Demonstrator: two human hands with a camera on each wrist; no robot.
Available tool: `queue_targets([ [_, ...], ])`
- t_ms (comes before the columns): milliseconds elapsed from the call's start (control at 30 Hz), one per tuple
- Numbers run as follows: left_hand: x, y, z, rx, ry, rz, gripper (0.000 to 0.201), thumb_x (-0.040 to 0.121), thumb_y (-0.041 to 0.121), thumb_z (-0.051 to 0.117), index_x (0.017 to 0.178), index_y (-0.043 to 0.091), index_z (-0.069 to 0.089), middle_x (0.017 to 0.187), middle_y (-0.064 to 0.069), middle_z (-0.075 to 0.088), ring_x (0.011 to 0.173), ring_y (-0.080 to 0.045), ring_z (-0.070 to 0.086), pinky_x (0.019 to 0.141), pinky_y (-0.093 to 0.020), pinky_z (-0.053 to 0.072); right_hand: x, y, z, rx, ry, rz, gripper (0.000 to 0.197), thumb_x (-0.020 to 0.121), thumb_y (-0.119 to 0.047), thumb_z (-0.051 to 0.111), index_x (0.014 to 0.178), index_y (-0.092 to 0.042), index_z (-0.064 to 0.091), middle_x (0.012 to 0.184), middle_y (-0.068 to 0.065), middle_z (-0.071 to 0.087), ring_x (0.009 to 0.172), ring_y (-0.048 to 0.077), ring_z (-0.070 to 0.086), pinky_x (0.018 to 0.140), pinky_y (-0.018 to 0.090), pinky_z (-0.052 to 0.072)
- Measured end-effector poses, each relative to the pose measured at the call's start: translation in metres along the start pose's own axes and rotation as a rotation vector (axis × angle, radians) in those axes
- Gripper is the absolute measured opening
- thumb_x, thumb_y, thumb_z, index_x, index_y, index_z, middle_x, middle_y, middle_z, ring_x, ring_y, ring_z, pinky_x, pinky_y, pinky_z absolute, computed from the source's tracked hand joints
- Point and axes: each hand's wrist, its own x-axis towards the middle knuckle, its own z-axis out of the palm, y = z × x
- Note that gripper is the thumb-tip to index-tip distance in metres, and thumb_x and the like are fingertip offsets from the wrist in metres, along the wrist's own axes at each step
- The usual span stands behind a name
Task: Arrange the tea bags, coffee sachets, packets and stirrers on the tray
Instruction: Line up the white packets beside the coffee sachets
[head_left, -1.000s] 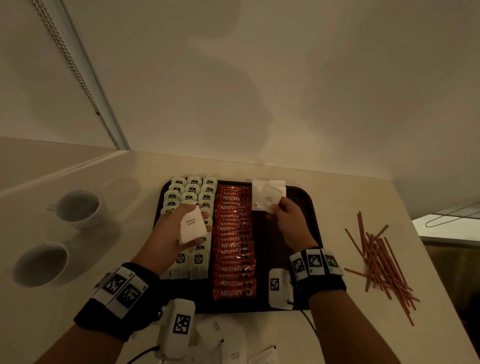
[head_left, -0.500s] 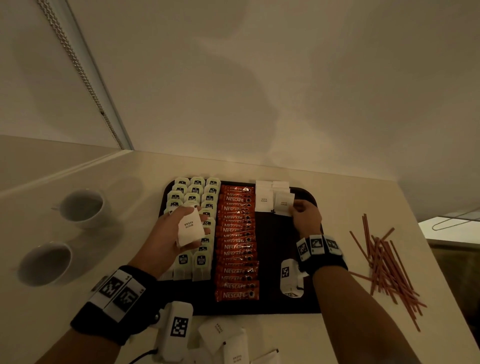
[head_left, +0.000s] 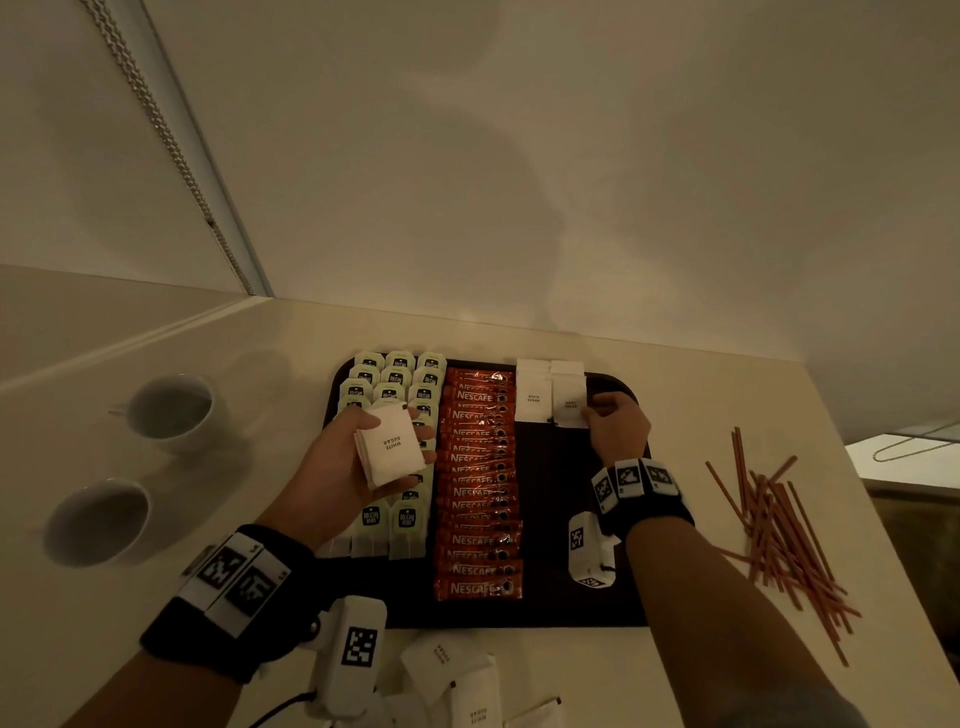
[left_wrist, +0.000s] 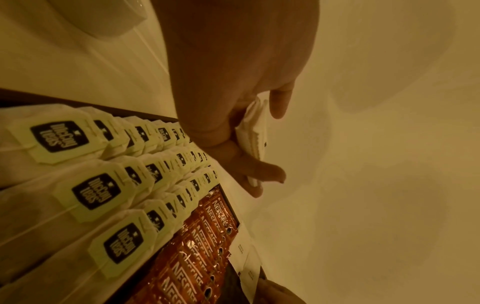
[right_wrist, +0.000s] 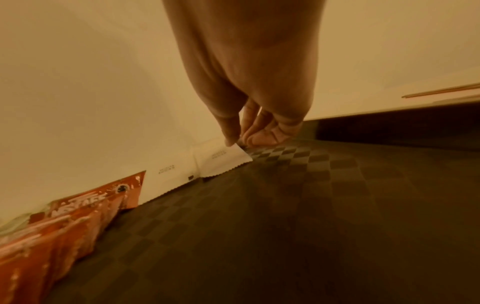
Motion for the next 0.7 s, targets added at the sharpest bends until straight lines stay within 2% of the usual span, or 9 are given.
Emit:
queue_targets([
  [67, -0.002, 0.001, 0.002, -0.015, -0.028, 0.002, 0.037, 0.094, 0.02, 0.029, 0.11, 0.008, 0.059, 0.091, -0.011, 0.073, 0.076, -0.025, 0.071, 0.049, -0.026, 0.054, -0.007, -0.011, -0.001, 0.064, 0.019, -0.033, 0.024, 0.088, -0.015, 0.063, 0.11, -0.004, 0.062, 0.106, 0.012, 0.066, 0.098, 0.024, 0.061, 0.073, 0.019, 0.038],
  [133, -0.003, 0.001, 0.006, -0.012, -0.029, 0.017, 0.035, 0.097, 0.02, 0.029, 0.11, 0.008, 0.059, 0.091, -0.01, 0.074, 0.076, -0.024, 0.072, 0.048, -0.026, 0.055, -0.024, -0.033, -0.003, 0.148, -0.065, -0.131, 0.02, 0.091, -0.019, 0.059, 0.108, -0.009, 0.061, 0.102, 0.003, 0.065, 0.093, 0.015, 0.061, 0.069, 0.016, 0.043],
  [200, -0.003, 0.0, 0.011, 0.029, 0.019, 0.054, 0.027, 0.1, 0.021, 0.035, 0.105, 0.012, 0.06, 0.087, -0.008, 0.074, 0.074, -0.021, 0.072, 0.045, -0.026, 0.054, -0.054, -0.058, -0.007, 0.247, -0.305, -0.258, 0.014, 0.093, -0.023, 0.056, 0.103, -0.014, 0.061, 0.097, -0.005, 0.063, 0.088, 0.007, 0.06, 0.072, 0.014, 0.048],
  [267, -0.002, -0.003, 0.016, 0.084, 0.087, 0.11, 0.016, 0.099, 0.02, 0.043, 0.1, 0.016, 0.059, 0.09, -0.008, 0.07, 0.078, -0.022, 0.068, 0.044, -0.027, 0.054, -0.085, -0.079, -0.007, 0.274, -0.593, -0.335, 0.016, 0.092, -0.031, 0.056, 0.098, -0.017, 0.06, 0.096, -0.003, 0.064, 0.086, 0.007, 0.061, 0.073, 0.015, 0.049],
  [333, -0.001, -0.004, 0.019, 0.146, 0.124, 0.162, 0.014, 0.097, 0.02, 0.049, 0.106, 0.016, 0.059, 0.098, -0.008, 0.065, 0.082, -0.022, 0.064, 0.044, -0.027, 0.053, -0.107, -0.089, -0.002, 0.298, -0.729, -0.359, 0.016, 0.087, -0.032, 0.063, 0.094, -0.017, 0.06, 0.093, -0.002, 0.064, 0.081, 0.009, 0.06, 0.071, 0.016, 0.049],
  [433, 0.001, -0.006, 0.02, 0.213, 0.182, 0.2, 0.027, 0.091, 0.018, 0.06, 0.118, 0.013, 0.058, 0.105, -0.012, 0.066, 0.084, -0.024, 0.065, 0.043, -0.025, 0.051, -0.119, -0.092, 0.004, 0.379, -0.688, -0.356, 0.012, 0.085, -0.02, 0.067, 0.093, -0.016, 0.059, 0.099, 0.004, 0.064, 0.089, 0.017, 0.062, 0.078, 0.025, 0.054],
  [500, 0.001, -0.006, 0.017, 0.286, 0.197, 0.199, 0.025, 0.086, 0.014, 0.065, 0.111, 0.015, 0.061, 0.105, -0.012, 0.067, 0.086, -0.023, 0.067, 0.044, -0.024, 0.05, -0.118, -0.091, 0.002, 0.442, -0.654, -0.308, 0.009, 0.089, -0.014, 0.061, 0.096, -0.017, 0.059, 0.107, 0.007, 0.062, 0.098, 0.023, 0.063, 0.081, 0.032, 0.057],
  [567, -0.001, -0.007, 0.015, 0.359, 0.169, 0.186, 0.021, 0.084, 0.013, 0.068, 0.103, 0.02, 0.064, 0.101, -0.01, 0.07, 0.087, -0.023, 0.069, 0.046, -0.023, 0.05, -0.115, -0.093, -0.002, 0.542, -0.673, -0.236, 0.012, 0.091, -0.011, 0.056, 0.098, -0.019, 0.06, 0.109, 0.009, 0.061, 0.099, 0.027, 0.063, 0.08, 0.036, 0.057],
  [700, -0.006, -0.007, 0.019, 0.395, 0.143, 0.197, 0.011, 0.083, 0.013, 0.069, 0.091, 0.022, 0.068, 0.087, -0.002, 0.069, 0.079, -0.016, 0.066, 0.045, -0.021, 0.048, -0.112, -0.101, -0.008, 0.542, -0.617, -0.352, 0.025, 0.091, -0.001, 0.053, 0.11, -0.015, 0.062, 0.11, 0.006, 0.063, 0.101, 0.021, 0.062, 0.076, 0.028, 0.057],
])
